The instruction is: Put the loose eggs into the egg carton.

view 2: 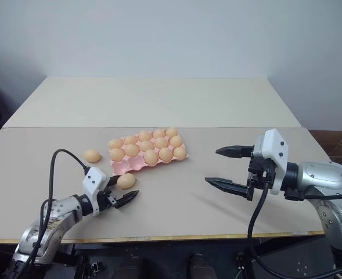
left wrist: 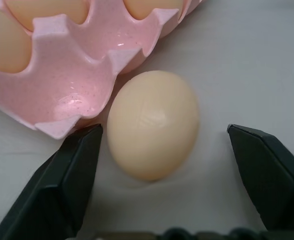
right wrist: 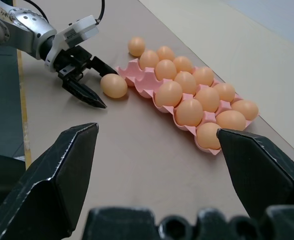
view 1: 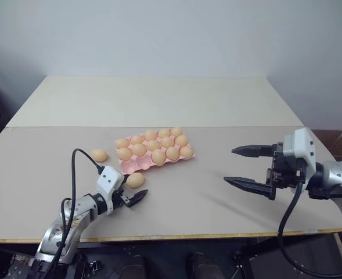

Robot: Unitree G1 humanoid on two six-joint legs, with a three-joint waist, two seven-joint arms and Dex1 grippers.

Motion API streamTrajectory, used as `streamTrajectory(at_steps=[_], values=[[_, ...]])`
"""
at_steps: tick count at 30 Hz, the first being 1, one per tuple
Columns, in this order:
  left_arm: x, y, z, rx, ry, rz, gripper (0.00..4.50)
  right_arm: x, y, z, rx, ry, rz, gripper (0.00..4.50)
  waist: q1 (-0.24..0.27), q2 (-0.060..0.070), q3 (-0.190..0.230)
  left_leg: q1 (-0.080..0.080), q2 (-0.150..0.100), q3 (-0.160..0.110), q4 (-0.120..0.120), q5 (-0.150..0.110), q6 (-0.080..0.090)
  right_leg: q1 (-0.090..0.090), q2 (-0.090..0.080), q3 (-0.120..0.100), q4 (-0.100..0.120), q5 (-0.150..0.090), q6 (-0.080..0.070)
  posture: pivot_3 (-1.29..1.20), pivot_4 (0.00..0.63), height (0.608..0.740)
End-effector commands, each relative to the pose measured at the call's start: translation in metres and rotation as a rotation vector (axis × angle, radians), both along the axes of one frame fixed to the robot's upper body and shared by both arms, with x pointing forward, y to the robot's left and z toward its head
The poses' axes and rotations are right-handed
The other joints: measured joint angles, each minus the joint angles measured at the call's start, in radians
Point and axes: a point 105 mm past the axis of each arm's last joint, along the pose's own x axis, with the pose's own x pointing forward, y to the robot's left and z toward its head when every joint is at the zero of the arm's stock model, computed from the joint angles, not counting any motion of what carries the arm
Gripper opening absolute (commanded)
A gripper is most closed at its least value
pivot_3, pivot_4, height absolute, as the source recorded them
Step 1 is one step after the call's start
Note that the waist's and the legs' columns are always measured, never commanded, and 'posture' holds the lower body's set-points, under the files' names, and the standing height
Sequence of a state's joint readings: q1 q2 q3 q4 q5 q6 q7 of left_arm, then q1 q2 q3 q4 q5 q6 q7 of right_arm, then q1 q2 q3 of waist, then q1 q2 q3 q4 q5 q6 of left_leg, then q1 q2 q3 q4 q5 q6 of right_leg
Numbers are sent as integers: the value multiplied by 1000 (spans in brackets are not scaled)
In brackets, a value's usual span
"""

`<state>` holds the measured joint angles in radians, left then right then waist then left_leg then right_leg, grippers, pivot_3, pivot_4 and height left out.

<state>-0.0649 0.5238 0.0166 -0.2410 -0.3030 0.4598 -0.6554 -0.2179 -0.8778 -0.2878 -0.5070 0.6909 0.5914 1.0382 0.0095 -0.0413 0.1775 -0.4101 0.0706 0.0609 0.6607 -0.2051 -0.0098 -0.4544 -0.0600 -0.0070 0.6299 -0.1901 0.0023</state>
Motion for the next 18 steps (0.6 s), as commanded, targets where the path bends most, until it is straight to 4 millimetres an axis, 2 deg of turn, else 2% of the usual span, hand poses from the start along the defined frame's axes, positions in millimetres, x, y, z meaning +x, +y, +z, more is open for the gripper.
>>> streamTrajectory(at_steps=[1, 5, 7, 13, 17, 18], values=[[0, -3, 7, 1, -29, -11, 3293, -5, 1, 13, -5, -62, 16, 4500, 0, 0, 0, 0, 0, 0, 0, 0, 0, 0, 0, 0, 0, 0, 0, 0, 150, 740], [-4, -1, 9, -4, -32, -20, 2047, -6, 1, 13, -6, -59, 14, 4500, 0, 0, 0, 0, 0, 0, 0, 0, 0, 0, 0, 0, 0, 0, 0, 0, 150, 740], [-7, 1, 10, -6, -30, -23, 1564, -6, 1, 12, -6, -58, 13, 4500, 0, 0, 0, 0, 0, 0, 0, 0, 0, 0, 0, 0, 0, 0, 0, 0, 150, 740], [-22, 12, 10, 3, -13, -17, 1564, -8, 2, 11, 1, -57, 13, 4500, -1, 0, 0, 0, 0, 0, 0, 0, 0, 0, 0, 0, 0, 0, -1, 0, 150, 740], [-42, 16, 32, -31, -49, -99, 1564, -9, 3, 11, 5, -56, 11, 4500, -2, 0, 0, 0, 0, 0, 0, 0, 0, 0, 0, 0, 0, -3, -5, 0, 150, 740], [-44, 14, 43, -55, -77, -123, 1564, -9, 3, 11, 6, -56, 9, 4500, -1, 0, 0, 0, 0, 0, 0, 0, 0, 0, 0, 0, 0, -3, -5, 0, 150, 740]])
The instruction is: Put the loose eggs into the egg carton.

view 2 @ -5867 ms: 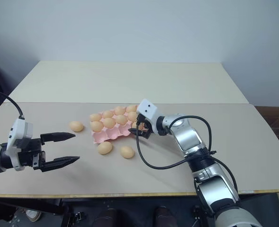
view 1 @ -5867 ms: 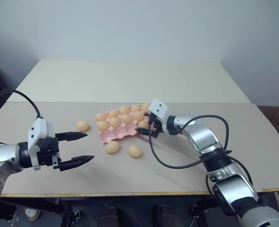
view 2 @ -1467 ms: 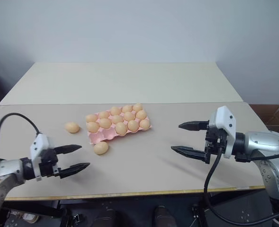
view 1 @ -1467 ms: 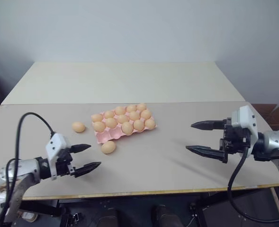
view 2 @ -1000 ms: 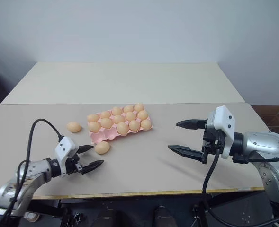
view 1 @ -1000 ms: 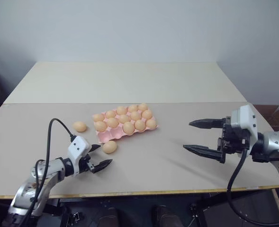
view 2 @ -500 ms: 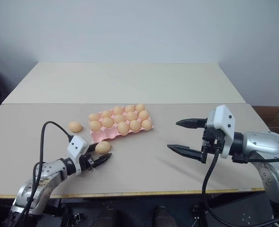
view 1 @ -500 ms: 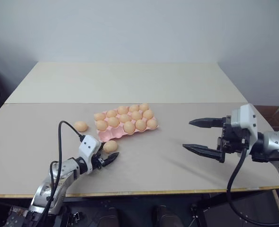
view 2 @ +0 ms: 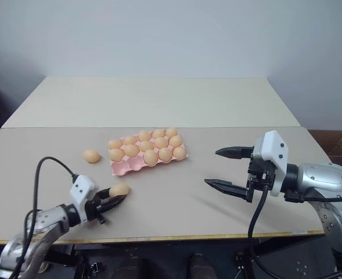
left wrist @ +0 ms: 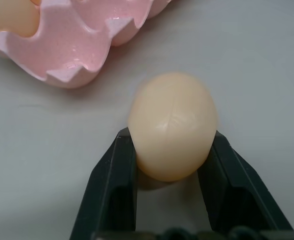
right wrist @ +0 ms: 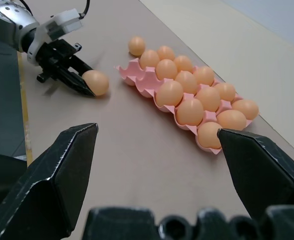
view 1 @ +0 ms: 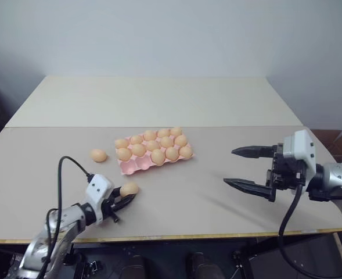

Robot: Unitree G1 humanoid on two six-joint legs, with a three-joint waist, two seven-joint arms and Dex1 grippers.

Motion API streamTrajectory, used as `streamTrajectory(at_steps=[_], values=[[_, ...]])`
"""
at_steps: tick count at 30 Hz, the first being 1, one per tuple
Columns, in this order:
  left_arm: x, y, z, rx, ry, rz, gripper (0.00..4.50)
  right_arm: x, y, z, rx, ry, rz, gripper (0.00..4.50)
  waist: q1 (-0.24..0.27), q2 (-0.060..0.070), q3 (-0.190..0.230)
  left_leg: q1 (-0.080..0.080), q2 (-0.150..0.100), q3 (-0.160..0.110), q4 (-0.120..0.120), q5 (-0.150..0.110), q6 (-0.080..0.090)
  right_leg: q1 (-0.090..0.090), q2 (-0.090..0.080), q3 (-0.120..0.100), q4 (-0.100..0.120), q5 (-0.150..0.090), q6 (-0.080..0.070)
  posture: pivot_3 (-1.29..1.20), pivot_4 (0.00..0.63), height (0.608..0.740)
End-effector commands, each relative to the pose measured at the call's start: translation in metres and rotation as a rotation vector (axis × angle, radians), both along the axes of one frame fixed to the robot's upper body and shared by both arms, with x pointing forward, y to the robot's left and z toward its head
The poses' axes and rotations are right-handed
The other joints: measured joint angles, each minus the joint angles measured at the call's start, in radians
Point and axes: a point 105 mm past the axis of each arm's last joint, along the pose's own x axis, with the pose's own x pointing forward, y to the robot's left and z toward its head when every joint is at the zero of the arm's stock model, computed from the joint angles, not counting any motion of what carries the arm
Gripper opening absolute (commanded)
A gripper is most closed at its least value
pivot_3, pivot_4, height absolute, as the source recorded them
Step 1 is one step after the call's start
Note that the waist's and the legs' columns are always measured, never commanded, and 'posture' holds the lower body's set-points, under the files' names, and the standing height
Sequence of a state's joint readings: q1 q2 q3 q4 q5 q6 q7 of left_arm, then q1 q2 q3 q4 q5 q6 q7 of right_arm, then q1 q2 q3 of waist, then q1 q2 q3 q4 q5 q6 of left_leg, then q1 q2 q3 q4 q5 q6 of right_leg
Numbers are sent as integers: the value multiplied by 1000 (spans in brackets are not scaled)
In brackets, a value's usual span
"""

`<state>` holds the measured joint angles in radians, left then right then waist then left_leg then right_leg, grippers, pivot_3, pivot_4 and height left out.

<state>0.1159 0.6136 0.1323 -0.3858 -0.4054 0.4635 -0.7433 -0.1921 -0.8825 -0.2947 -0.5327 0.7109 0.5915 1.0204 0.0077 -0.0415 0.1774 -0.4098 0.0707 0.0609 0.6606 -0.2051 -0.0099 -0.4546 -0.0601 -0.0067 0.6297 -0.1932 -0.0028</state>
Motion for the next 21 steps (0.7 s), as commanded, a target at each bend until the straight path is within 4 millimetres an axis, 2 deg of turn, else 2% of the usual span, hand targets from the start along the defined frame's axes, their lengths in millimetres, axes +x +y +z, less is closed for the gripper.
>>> streamTrajectory(at_steps=[1, 2, 6, 11, 14, 18, 21], values=[[-6, -7, 46, -67, -127, -92, 1564, -5, 1, 13, 2, -61, 8, 4500, 3, 0, 0, 0, 0, 0, 0, 0, 0, 0, 0, 0, 0, 0, 0, 0, 150, 740], [-5, -8, 53, -79, -142, -99, 1564, -4, 1, 13, 2, -62, 8, 4500, 6, 0, 0, 0, 0, 0, 0, 0, 0, 0, 0, 0, 0, 0, 0, 0, 150, 740], [23, -13, 72, -79, -214, -43, 1564, -2, 4, 14, 7, -73, 8, 4500, 12, 0, -1, 2, -1, 0, 0, 0, 0, 4, -1, -1, 0, 0, 0, 0, 150, 740], [66, -22, 66, -39, -211, 20, 1564, 1, 7, 18, 14, -93, 8, 4500, 4, -1, -1, 3, -1, 0, 0, 0, 0, 5, 0, 0, -1, 3, 5, 0, 150, 740], [81, -31, 60, -20, -191, -1, 1564, 0, 8, 18, 11, -98, 9, 4500, 2, -1, -1, 3, -1, -1, 0, 0, 0, 6, 0, 0, -2, 4, 6, 0, 150, 740], [87, -37, 59, 9, -192, -53, 2631, -1, 8, 20, 15, -105, 0, 4500, 1, -1, -1, 3, -1, -1, 0, 0, 0, 6, 0, 0, -2, 4, 6, 0, 150, 740], [86, -34, 72, 8, -233, -52, 3623, -5, 9, 19, 19, -107, -2, 4500, 2, -1, -1, 3, -1, -1, 0, 0, 0, 6, 0, 0, -2, 4, 6, 0, 150, 740]])
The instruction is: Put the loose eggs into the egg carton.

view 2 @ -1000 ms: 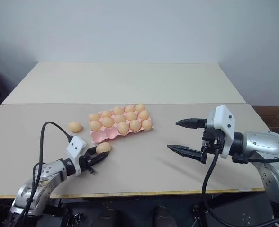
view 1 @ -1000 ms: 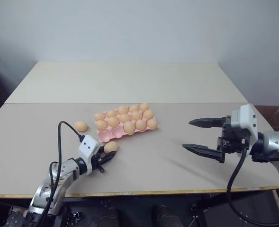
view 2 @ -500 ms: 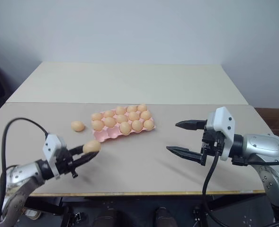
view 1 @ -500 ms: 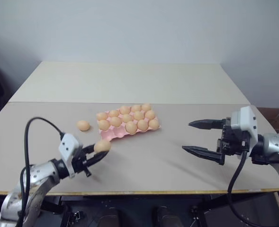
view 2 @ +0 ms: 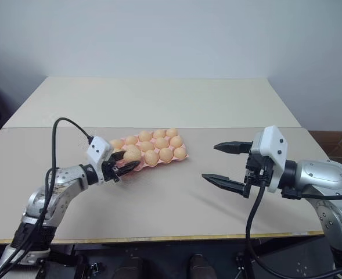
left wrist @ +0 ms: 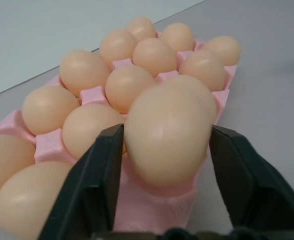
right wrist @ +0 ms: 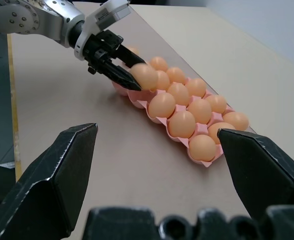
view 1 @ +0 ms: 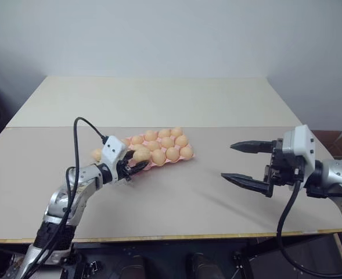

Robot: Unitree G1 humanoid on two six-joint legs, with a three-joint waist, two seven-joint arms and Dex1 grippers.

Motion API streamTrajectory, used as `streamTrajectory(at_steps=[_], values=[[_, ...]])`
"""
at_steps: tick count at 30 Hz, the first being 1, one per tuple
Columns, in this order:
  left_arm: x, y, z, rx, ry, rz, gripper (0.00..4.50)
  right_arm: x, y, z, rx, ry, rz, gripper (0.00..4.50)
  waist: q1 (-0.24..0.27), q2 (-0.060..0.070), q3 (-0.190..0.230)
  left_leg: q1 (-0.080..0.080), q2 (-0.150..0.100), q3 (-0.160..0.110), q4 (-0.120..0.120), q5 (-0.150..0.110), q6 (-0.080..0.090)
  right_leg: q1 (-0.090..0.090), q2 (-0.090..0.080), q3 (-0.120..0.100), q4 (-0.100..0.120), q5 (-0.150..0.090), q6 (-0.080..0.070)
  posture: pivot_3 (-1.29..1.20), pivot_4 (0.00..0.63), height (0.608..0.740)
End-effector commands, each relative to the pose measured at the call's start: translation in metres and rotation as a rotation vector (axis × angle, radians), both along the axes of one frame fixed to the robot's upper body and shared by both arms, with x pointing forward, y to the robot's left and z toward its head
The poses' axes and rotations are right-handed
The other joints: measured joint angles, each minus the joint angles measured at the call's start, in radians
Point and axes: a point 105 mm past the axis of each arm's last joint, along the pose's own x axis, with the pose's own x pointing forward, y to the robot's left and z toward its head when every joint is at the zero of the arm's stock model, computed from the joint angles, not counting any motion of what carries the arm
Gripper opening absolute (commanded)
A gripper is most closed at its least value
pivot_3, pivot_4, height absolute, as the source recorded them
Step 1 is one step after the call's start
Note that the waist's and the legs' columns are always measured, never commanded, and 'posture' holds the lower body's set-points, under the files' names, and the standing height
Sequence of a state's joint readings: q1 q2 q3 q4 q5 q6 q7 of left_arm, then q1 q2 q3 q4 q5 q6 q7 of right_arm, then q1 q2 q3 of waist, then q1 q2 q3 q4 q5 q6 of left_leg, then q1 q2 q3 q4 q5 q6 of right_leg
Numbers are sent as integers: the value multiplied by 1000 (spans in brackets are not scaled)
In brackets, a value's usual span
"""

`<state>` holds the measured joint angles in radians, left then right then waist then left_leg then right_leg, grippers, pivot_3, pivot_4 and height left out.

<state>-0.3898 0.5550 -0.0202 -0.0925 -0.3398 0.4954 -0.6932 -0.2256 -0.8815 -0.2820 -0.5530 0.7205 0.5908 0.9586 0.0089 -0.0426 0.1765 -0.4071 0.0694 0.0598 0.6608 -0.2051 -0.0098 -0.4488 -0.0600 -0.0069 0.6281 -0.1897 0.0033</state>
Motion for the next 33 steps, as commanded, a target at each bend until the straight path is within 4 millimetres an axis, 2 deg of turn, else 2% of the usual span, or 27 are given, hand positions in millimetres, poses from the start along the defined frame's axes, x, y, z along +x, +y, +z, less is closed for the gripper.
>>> streamTrajectory(at_steps=[1, 3, 7, 11, 16, 19, 22, 24, 33], values=[[-2, 5, 26, 8, -97, -17, 3972, -8, 4, 10, 9, -59, 14, 4500, 0, 0, 0, 0, 0, 0, 0, 0, 0, 0, 0, 0, 0, 0, 0, 0, 150, 740], [-7, 14, 36, 17, -121, -20, 4469, -8, 3, 9, 13, -60, 6, 4500, -1, 0, 0, 0, 0, 0, 0, 0, 0, 0, 0, 0, 0, 0, 0, 0, 150, 740], [-21, 33, 53, 4, -143, -35, 4469, -9, 3, 8, 17, -58, -1, 4500, -5, 0, 0, 0, 0, 0, 0, 0, 0, 0, 0, 0, 0, 0, 0, 0, 150, 740], [-43, 77, 68, -14, -154, 2, 4469, -7, -3, 6, 24, -40, -2, 4500, -10, 0, 0, 0, 0, 0, 0, 0, 0, 0, 0, 0, 0, -1, -1, 0, 150, 740], [-86, 123, 55, 91, -50, 4, 4469, -4, -14, -1, 10, 8, 9, 4500, -17, 0, 0, 0, 1, 1, 0, 0, 0, -2, -1, 0, 0, -4, -6, 0, 150, 740], [-107, 144, 51, 95, -4, 66, 4469, -4, -16, -1, 10, 21, 30, 4500, -17, 0, 0, 0, 1, 1, 0, 0, 0, -3, -2, 0, 0, -4, -6, 0, 150, 740], [-125, 148, 48, 98, 23, 75, 4469, -2, -17, 0, 19, 25, 36, 4500, -12, 0, 0, -1, 2, 1, 0, 0, 0, -4, -1, -1, 0, -4, -6, 0, 150, 740], [-131, 148, 46, 102, 22, 95, 4469, 0, -18, 0, 19, 27, 37, 4500, -8, 0, 0, -1, 2, 1, 0, 0, 0, -4, -2, -1, 0, -4, -7, 0, 150, 740], [-131, 134, 45, 56, -1, 104, 4469, 7, -19, 1, 2, 26, 54, 4500, 0, 0, 0, -3, 2, 2, 0, 0, -1, -6, -1, -1, 0, -4, -7, 0, 150, 740]])
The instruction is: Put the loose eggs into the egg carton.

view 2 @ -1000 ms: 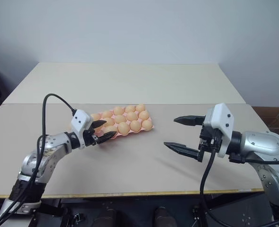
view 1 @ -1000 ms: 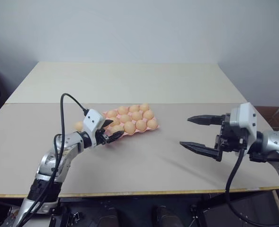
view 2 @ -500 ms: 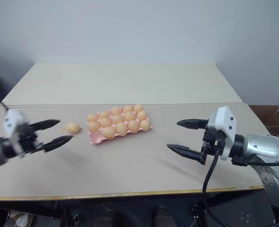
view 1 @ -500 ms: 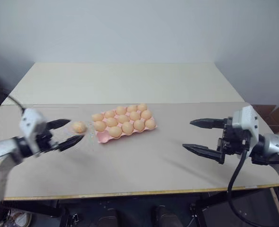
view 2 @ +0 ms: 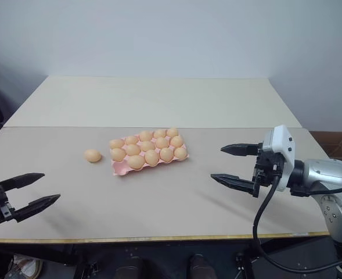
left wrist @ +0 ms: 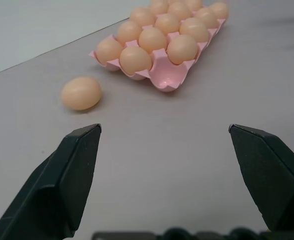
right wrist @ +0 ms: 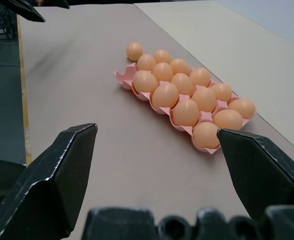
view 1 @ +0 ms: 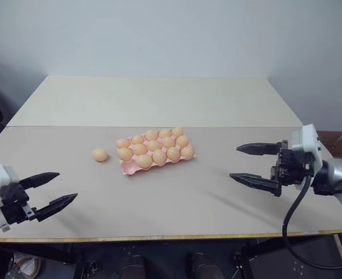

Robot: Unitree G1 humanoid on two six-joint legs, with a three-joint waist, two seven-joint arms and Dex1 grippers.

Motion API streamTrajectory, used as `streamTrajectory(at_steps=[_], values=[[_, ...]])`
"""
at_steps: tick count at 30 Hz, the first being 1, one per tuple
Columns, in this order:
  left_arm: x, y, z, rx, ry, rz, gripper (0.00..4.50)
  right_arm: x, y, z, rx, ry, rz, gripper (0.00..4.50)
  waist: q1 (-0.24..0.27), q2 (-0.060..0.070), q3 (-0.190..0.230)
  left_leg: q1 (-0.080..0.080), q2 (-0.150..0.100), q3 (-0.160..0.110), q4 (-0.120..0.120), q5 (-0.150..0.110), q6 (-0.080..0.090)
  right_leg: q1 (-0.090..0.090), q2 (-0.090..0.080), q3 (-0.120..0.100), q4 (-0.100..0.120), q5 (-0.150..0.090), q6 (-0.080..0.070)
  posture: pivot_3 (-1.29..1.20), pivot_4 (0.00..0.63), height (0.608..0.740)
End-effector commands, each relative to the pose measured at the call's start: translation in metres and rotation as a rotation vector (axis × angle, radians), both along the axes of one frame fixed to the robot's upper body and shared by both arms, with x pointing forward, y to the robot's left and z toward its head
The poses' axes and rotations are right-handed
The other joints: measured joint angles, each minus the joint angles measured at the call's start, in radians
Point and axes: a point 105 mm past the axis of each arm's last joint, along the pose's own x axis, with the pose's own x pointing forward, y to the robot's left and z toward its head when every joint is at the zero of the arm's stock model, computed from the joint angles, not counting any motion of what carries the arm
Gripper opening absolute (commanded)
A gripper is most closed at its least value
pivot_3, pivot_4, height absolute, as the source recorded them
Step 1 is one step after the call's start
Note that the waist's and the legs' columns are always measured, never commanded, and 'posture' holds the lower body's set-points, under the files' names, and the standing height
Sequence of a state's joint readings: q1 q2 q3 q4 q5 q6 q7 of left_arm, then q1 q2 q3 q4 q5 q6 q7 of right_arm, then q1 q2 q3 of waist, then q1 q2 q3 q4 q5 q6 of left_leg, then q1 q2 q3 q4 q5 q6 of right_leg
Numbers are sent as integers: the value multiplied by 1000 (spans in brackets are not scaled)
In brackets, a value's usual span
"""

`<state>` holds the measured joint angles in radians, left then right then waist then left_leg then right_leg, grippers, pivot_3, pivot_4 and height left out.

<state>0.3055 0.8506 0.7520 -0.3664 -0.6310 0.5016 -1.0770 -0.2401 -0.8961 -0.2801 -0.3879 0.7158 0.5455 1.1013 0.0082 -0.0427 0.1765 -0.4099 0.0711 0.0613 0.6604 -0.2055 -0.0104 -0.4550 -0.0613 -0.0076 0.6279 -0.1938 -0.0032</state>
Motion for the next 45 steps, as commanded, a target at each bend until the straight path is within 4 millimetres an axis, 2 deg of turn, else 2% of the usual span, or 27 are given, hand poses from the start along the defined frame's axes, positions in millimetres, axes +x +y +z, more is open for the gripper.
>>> streamTrajectory(at_steps=[1, 7, 9, 13, 16, 20, 28, 32, 37, 40, 43, 45], values=[[2, -8, 7, -9, -41, -12, 4469, -2, 1, 9, -20, -56, 21, 4500, 1, 0, 0, 0, 0, 0, 0, 0, 0, 0, 0, 0, 0, 0, 0, 0, 150, 740], [9, -16, 7, -24, -49, -38, 4469, -4, 0, 9, -33, -56, 14, 4500, 2, 0, 0, 0, 0, 0, 0, 0, 0, 0, 0, 0, 0, 0, 0, 0, 150, 740], [18, -16, 7, -30, -64, -13, 4469, -5, 1, 9, -37, -56, 14, 4500, 3, 0, 0, 0, 0, 0, 0, 0, 0, 0, 0, 0, 0, 0, 0, 0, 150, 740], [47, -12, 3, 8, -113, 116, 4469, -7, 3, 10, -34, -58, 13, 4500, 6, 0, 0, 0, 0, 0, 0, 0, 0, 1, 0, 0, 1, 0, 0, 0, 150, 740], [79, -7, -4, 37, -125, 253, 4469, -9, 4, 10, -31, -58, 9, 4500, 6, 0, 0, 1, -1, 0, 0, 0, 0, 1, 0, 0, 1, 0, 0, 0, 150, 740], [114, -7, -13, 61, -119, 340, 4469, -9, 4, 11, -31, -62, 2, 4500, 5, -1, -1, 0, -1, 0, 0, 0, 0, 2, 1, 1, 1, 3, 5, 0, 150, 740], [166, -20, -25, 36, -96, 337, 4469, -11, 6, 16, -34, -77, -1, 4500, 3, -2, -1, 0, -1, 0, 0, 0, 0, 2, 1, 1, 1, 5, 7, 0, 150, 740], [179, -25, -42, 62, -28, 326, 4469, -13, 7, 18, -33, -81, -5, 4500, 3, -2, -1, 0, -1, 0, 0, 0, 1, 2, 1, 1, 1, 5, 7, 0, 150, 740], [181, -29, -63, 80, 54, 294, 4469, -15, 7, 19, -29, -89, -21, 4500, 3, -2, -1, 0, -1, 0, 0, 0, 1, 2, 1, 1, 1, 5, 7, 0, 150, 740], [181, -28, -66, 76, 64, 299, 3827, -15, 6, 19, -25, -94, -33, 4500, 4, -2, -1, 0, -2, 0, 0, 0, 1, 2, 1, 1, 1, 5, 7, 0, 150, 740], [181, -25, -62, 69, 48, 306, 2840, -14, 6, 20, -19, -96, -43, 4500, 3, -3, -1, 0, -2, -1, 1, 0, 1, 2, 1, 1, 2, 5, 7, 0, 150, 740], [178, -21, -54, 66, 23, 308, 2521, -14, 6, 20, -17, -98, -48, 4500, 0, -3, -1, 1, -2, -1, 1, 0, 1, 2, 1, 1, 2, 5, 7, 0, 150, 740]])
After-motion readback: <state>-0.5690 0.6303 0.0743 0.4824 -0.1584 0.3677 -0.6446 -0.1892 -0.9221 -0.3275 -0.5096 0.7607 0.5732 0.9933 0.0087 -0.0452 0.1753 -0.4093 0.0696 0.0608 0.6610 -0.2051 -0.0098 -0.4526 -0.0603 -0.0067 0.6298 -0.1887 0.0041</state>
